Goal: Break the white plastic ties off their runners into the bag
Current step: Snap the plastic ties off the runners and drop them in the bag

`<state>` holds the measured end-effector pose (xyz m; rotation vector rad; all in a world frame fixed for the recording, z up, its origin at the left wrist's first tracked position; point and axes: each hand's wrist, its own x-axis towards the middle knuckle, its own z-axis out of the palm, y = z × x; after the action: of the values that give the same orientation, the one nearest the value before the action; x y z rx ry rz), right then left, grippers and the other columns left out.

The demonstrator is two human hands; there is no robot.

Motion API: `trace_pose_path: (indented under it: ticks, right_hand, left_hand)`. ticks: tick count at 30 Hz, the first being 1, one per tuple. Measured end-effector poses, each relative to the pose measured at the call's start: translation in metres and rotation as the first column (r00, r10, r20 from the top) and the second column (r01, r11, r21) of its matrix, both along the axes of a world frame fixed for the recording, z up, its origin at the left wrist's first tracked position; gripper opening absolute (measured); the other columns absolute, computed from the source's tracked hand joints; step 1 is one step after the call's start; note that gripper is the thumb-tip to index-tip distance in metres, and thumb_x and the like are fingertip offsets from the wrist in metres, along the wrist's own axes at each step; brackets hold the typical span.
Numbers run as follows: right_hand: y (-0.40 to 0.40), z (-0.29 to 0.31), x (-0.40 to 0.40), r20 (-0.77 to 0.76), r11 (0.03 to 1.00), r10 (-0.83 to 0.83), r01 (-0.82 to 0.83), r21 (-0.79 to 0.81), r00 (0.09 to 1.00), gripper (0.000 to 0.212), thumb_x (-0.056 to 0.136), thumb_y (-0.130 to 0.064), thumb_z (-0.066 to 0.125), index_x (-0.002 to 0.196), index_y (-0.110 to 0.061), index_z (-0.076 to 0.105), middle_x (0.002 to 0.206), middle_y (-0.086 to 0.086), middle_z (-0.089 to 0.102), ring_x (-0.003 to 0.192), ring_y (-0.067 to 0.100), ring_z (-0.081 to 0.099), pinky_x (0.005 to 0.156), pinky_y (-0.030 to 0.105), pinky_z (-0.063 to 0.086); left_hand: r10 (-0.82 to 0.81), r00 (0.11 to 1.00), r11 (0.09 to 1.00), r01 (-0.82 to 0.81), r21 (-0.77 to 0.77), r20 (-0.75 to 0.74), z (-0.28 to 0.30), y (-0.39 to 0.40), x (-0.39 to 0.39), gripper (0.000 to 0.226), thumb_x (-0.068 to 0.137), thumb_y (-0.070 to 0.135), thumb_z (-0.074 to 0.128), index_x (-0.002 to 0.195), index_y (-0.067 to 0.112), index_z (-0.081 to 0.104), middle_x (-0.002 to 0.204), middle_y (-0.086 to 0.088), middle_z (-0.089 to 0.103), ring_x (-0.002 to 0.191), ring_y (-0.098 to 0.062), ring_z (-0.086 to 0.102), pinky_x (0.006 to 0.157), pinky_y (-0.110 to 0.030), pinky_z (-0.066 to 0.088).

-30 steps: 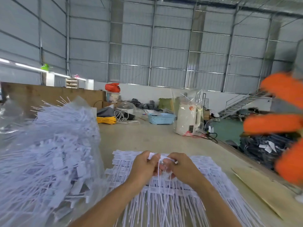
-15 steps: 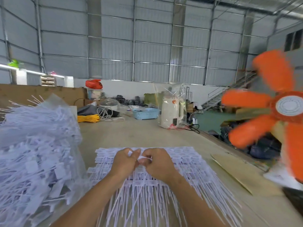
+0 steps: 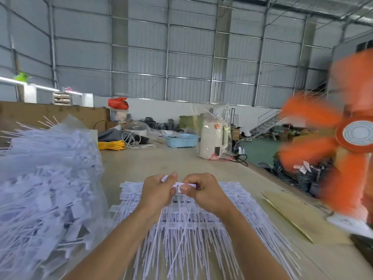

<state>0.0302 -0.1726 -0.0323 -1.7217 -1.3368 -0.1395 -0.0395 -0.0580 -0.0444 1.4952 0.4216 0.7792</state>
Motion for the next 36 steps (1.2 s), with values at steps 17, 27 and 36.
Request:
trace_pose_path:
  ticks: [17, 27, 36]
  right_hand:
    - [0.001, 0.008, -0.011, -0.376, 0.956, 0.025, 0.088, 0.281, 0.926, 0.030, 0.085, -0.005, 0.064, 0.060, -0.022, 0.066, 0.073, 0.003, 0.059, 0.050, 0.003, 0.050, 0.053, 0.022, 0.040]
    - [0.001, -0.007, 0.003, -0.447, 0.970, -0.091, 0.180, 0.161, 0.890, 0.016, 0.093, -0.030, 0.054, 0.100, -0.020, 0.065, 0.086, -0.004, 0.060, 0.060, 0.006, 0.054, 0.048, 0.016, 0.041]
    - [0.008, -0.013, 0.008, -0.355, 0.972, -0.152, 0.205, 0.116, 0.923, 0.009, 0.091, -0.020, 0.059, 0.096, -0.016, 0.064, 0.089, -0.001, 0.064, 0.059, 0.012, 0.057, 0.043, 0.010, 0.040]
  left_hand:
    - [-0.354, 0.934, 0.935, 0.354, -0.005, -0.044, 0.013, -0.035, -0.025, 0.052, 0.093, 0.051, 0.040, 0.106, 0.005, 0.061, 0.076, -0.005, 0.064, 0.054, -0.017, 0.061, 0.057, -0.028, 0.052]
    - [0.067, 0.998, 0.947, -0.070, 0.313, 0.019, 0.062, 0.001, -0.063, 0.036, 0.096, 0.005, 0.046, 0.062, 0.015, 0.057, 0.062, -0.002, 0.054, 0.043, -0.006, 0.037, 0.046, -0.020, 0.029]
    - [0.790, 0.610, 0.251, -0.418, 0.873, 0.065, 0.065, 0.136, -0.171, 0.043, 0.085, -0.008, 0.051, 0.122, 0.013, 0.062, 0.110, -0.018, 0.059, 0.090, -0.038, 0.060, 0.072, -0.037, 0.044]
